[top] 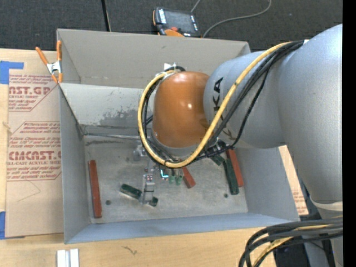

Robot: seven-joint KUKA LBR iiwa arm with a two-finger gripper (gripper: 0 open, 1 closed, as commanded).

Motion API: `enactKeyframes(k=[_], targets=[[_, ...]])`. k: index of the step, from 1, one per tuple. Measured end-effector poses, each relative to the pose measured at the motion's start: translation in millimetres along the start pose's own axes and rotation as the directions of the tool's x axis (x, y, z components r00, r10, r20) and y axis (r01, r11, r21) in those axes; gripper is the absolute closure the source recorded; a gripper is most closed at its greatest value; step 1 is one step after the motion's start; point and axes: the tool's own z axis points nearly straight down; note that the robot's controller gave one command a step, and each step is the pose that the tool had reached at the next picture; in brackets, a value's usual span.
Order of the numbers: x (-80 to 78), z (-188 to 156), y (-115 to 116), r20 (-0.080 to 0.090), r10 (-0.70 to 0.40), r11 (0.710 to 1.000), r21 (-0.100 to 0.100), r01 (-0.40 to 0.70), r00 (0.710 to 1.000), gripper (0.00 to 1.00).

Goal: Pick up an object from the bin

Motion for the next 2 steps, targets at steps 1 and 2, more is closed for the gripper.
enactKeyframes(k=[1, 2], targets=[[25.1, 84.6, -15.8, 0.004, 0.092, 0.996, 0.0, -0.092, 0.996, 0.0], [29.4, 50.9, -14.6, 0.007, 0.395, 0.919, -0.004, -0.395, 0.919, 0.0]])
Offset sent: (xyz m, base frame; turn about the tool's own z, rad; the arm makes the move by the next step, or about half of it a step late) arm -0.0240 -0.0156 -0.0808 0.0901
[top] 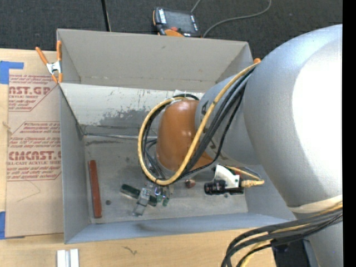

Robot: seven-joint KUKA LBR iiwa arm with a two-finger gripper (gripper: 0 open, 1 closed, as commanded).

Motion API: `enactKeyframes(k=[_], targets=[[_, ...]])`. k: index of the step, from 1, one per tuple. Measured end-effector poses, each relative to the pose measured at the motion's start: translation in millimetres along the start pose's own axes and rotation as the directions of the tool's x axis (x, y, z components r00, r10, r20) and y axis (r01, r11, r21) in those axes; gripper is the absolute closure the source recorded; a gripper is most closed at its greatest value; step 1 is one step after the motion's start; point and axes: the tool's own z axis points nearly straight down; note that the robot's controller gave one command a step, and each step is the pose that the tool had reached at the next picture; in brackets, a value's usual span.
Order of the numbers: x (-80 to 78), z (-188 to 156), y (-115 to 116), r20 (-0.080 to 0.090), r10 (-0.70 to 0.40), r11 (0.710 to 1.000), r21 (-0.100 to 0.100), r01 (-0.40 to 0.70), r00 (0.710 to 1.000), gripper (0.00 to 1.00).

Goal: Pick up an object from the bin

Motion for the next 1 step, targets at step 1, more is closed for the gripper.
enactKeyframes(k=[1], targets=[[-1.5, -5.1, 0.6, -0.001, 0.279, 0.96, 0.002, -0.279, 0.96, 0.0]])
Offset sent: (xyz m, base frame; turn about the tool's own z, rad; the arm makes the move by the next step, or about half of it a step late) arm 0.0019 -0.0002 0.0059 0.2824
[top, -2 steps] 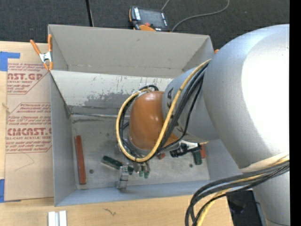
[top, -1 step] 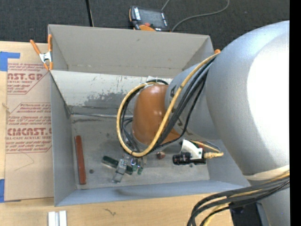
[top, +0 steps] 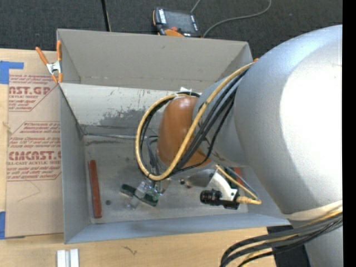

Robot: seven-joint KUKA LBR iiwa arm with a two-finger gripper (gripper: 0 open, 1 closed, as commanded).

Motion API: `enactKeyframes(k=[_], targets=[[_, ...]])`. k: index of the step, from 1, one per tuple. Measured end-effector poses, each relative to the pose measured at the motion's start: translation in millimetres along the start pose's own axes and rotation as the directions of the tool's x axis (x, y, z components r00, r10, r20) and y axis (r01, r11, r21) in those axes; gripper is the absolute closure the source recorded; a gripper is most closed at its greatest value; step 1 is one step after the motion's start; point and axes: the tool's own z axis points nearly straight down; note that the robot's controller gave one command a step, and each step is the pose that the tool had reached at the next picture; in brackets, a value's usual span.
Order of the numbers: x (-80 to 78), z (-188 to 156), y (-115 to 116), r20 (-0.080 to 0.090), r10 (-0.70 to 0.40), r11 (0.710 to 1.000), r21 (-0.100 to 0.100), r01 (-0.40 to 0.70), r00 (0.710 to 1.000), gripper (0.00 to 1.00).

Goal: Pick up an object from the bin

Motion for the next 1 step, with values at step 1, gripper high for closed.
enactKeyframes(k=[1], targets=[[1.6, 37.4, -3.2, -0.001, 0.084, 0.996, 0.004, -0.084, 0.996, 0.0]])
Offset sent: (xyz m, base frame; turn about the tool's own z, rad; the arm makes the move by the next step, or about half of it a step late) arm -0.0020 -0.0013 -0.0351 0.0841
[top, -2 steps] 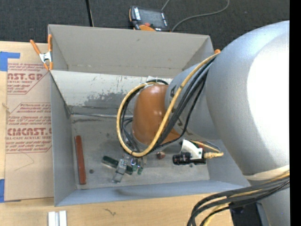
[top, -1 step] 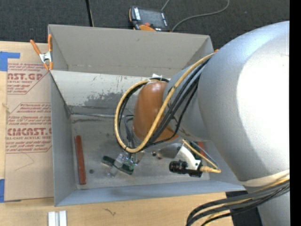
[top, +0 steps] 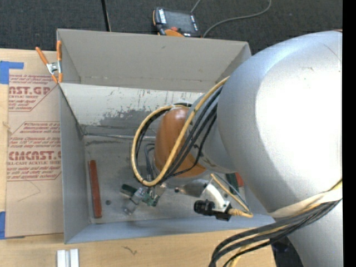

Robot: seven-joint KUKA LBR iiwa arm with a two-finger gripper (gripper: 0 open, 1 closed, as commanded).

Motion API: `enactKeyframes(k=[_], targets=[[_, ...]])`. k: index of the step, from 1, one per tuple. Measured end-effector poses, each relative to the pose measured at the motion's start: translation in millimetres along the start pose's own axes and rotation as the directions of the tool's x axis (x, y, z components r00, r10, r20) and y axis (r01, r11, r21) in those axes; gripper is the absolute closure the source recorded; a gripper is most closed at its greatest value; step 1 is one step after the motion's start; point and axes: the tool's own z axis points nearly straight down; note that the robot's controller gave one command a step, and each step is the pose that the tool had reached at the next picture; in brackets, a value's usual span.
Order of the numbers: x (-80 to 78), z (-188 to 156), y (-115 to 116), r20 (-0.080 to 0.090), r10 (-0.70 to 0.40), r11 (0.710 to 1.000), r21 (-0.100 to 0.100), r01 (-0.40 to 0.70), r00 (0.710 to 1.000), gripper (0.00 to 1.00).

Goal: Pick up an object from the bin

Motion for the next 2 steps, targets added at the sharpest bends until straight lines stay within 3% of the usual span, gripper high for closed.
enactKeyframes(k=[1, 2], targets=[[0.2, 0.6, -0.4, 0.002, 0.0, 1.0, -0.003, 0.0, 1.0, 0.0], [0.0, -0.1, -0.1, 0.001, 0.0, 1.0, -0.004, 0.0, 1.0, 1.0]])
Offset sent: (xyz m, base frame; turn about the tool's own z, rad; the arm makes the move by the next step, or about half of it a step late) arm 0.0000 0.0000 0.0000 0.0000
